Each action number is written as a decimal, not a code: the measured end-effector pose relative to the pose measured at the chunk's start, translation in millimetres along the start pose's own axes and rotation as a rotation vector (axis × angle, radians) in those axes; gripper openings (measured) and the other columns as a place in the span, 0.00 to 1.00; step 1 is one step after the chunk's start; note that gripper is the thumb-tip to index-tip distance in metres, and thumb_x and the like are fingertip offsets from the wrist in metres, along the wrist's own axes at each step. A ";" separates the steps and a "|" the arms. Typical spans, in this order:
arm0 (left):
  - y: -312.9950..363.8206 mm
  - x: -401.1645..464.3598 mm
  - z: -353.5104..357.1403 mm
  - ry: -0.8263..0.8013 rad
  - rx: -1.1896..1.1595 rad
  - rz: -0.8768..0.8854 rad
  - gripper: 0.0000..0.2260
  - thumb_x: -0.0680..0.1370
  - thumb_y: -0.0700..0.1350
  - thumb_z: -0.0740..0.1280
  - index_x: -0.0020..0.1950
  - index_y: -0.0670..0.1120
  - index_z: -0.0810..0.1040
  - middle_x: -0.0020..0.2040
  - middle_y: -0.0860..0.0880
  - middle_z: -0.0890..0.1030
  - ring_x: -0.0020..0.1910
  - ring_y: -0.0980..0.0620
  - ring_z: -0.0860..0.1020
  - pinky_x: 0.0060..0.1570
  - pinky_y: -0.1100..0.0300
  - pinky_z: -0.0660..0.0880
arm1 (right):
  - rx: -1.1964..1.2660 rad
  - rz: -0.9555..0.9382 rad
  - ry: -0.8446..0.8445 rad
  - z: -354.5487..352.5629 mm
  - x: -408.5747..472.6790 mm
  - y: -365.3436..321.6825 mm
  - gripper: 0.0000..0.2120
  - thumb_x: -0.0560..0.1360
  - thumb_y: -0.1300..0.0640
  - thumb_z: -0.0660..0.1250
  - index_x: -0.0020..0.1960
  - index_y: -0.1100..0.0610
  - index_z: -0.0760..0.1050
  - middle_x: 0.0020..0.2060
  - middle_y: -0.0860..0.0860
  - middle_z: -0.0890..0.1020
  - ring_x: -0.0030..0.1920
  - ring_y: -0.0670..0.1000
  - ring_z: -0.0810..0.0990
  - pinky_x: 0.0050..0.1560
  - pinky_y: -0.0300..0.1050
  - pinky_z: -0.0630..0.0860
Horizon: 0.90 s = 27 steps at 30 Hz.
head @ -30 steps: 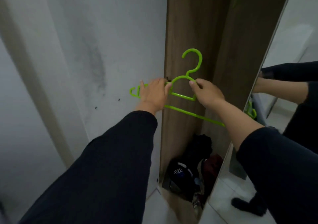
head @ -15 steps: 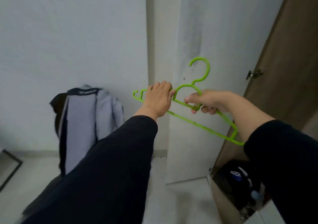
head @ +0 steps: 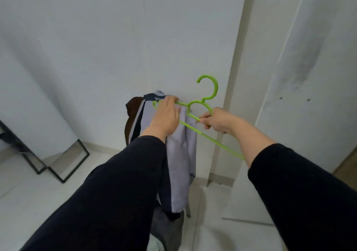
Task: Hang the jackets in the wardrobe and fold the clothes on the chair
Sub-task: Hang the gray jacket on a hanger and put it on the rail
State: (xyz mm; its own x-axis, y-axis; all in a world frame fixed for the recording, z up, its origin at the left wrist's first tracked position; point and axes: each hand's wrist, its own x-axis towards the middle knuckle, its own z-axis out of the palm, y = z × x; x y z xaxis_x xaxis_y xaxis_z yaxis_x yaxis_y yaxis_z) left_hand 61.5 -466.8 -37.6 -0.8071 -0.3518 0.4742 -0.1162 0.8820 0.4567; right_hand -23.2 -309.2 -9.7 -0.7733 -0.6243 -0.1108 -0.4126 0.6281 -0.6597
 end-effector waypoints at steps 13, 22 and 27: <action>-148.0 88.3 21.0 -0.173 -0.139 -0.436 0.23 0.80 0.46 0.61 0.73 0.39 0.61 0.72 0.41 0.64 0.71 0.44 0.63 0.68 0.57 0.59 | 0.045 0.203 0.274 53.7 147.8 -38.8 0.12 0.79 0.60 0.59 0.57 0.64 0.76 0.43 0.56 0.74 0.41 0.53 0.73 0.28 0.37 0.62; -176.2 130.3 39.0 -0.152 -0.495 -0.562 0.28 0.74 0.41 0.70 0.69 0.38 0.61 0.64 0.43 0.73 0.62 0.45 0.73 0.59 0.56 0.70 | 0.105 0.323 0.337 81.7 195.2 -45.8 0.09 0.78 0.60 0.58 0.43 0.59 0.76 0.39 0.55 0.76 0.43 0.54 0.74 0.38 0.41 0.67; -162.2 120.9 35.3 -0.247 -0.592 -0.438 0.27 0.71 0.45 0.67 0.70 0.44 0.69 0.61 0.45 0.78 0.59 0.45 0.75 0.62 0.50 0.72 | 0.283 0.354 0.382 81.4 192.5 -54.8 0.15 0.76 0.46 0.64 0.49 0.58 0.79 0.46 0.55 0.83 0.41 0.55 0.77 0.41 0.43 0.73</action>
State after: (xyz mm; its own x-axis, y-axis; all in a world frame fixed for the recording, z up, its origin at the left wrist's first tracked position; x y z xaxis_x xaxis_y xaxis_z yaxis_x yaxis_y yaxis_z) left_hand -37.7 -641.3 -80.9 -0.8724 -0.4887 0.0080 -0.1820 0.3400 0.9226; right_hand -110.3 -501.6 -55.4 -0.9807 -0.1551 -0.1195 0.0060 0.5863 -0.8101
